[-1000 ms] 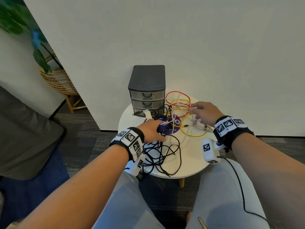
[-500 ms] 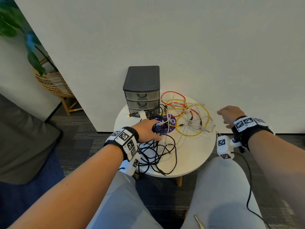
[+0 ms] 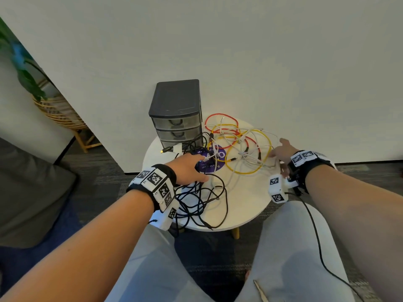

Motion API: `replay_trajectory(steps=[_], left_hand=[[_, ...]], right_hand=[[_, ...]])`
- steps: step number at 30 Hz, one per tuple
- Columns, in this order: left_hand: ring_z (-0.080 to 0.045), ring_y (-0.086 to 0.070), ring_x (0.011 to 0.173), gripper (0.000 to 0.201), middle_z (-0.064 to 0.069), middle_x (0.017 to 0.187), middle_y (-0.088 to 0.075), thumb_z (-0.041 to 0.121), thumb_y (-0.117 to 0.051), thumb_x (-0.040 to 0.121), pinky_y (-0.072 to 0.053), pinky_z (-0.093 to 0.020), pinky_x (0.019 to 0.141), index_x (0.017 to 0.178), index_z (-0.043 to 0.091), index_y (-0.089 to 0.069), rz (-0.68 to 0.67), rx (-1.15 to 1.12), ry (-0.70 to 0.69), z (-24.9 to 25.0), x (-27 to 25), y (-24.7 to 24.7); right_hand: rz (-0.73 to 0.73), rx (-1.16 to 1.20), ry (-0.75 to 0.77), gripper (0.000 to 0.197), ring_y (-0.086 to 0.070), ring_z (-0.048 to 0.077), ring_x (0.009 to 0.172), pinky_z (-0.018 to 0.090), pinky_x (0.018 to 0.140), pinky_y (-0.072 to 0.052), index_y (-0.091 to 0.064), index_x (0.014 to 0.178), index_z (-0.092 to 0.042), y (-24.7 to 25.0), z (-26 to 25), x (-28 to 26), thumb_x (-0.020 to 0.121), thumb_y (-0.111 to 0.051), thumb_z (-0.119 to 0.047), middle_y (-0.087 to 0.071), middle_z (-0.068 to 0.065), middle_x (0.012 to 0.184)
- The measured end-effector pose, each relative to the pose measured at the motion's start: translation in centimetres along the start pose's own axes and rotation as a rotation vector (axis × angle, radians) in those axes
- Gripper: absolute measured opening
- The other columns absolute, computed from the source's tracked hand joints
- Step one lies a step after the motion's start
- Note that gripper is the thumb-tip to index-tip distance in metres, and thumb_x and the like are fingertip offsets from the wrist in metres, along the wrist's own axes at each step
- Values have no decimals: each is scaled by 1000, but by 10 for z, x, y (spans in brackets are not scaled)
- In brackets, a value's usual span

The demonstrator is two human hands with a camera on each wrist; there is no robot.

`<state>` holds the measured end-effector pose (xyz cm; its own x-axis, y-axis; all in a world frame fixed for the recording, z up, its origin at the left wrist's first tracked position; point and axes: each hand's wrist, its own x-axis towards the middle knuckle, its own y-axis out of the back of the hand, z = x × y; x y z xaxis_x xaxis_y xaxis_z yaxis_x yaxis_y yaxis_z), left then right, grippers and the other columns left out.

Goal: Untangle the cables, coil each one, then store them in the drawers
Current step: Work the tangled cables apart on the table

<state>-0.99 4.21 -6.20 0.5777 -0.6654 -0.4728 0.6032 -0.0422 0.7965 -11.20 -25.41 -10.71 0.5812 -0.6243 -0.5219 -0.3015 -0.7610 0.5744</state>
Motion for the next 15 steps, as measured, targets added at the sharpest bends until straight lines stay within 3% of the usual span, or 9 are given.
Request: replay_trajectory(steps=[1, 2, 3, 5, 10, 13, 15], left_hand=[[-26, -50, 127, 73, -11, 146, -46, 44, -67, 95, -44, -33, 102, 156, 23, -33, -2, 3, 3, -1, 1, 0], [-26, -49, 128, 73, -11, 147, -45, 44, -67, 95, -43, -33, 103, 156, 24, -32, -2, 5, 5, -1, 2, 0], [-26, -49, 128, 73, -11, 147, -45, 44, -66, 95, -42, -32, 103, 156, 24, -33, -2, 7, 7, -1, 2, 0], [-26, -50, 128, 71, -10, 147, -46, 43, -66, 95, -41, -30, 99, 156, 24, -34, 1, 2, 7, -1, 4, 1], [-26, -50, 127, 70, -11, 145, -46, 43, -67, 95, -43, -32, 101, 155, 23, -35, 0, -3, 11, 0, 7, 0], [-27, -48, 129, 75, -11, 148, -43, 47, -67, 94, -43, -35, 105, 157, 23, -33, 0, 7, 18, -3, 8, -1], [-28, -47, 130, 77, -11, 149, -42, 49, -66, 93, -42, -35, 105, 157, 23, -32, 3, 14, 24, -5, 9, -3]], right_hand=[[-22, -12, 16, 69, -53, 27, 80, 50, 89, -52, -26, 157, -11, 0, -3, 0, 97, -60, -11, -45, 26, 148], [-38, -34, 26, 59, -55, 27, 86, 49, 98, -50, -38, 151, -6, 1, -7, -2, 97, -60, -12, -47, 24, 147], [-34, -58, 37, 51, -58, 31, 101, 46, 104, -47, -45, 146, -1, 1, -10, -3, 97, -58, -13, -48, 23, 147], [-6, -73, 100, 48, -51, 35, 131, 41, 106, -42, -48, 144, 1, 2, -19, -5, 98, -58, -11, -48, 21, 148], [18, -145, 394, 65, -37, 29, 144, 40, 112, -34, -43, 151, -18, -15, -37, -10, 91, -63, -4, -36, 7, 160], [-54, -337, 534, 68, -42, 28, 141, 48, 112, -38, -47, 142, -40, -36, -53, -18, 83, -57, -8, -39, -2, 158], [-115, -532, 564, 68, -37, 28, 144, 54, 113, -33, -49, 140, -45, -48, -62, -23, 83, -52, -7, -38, -5, 158]])
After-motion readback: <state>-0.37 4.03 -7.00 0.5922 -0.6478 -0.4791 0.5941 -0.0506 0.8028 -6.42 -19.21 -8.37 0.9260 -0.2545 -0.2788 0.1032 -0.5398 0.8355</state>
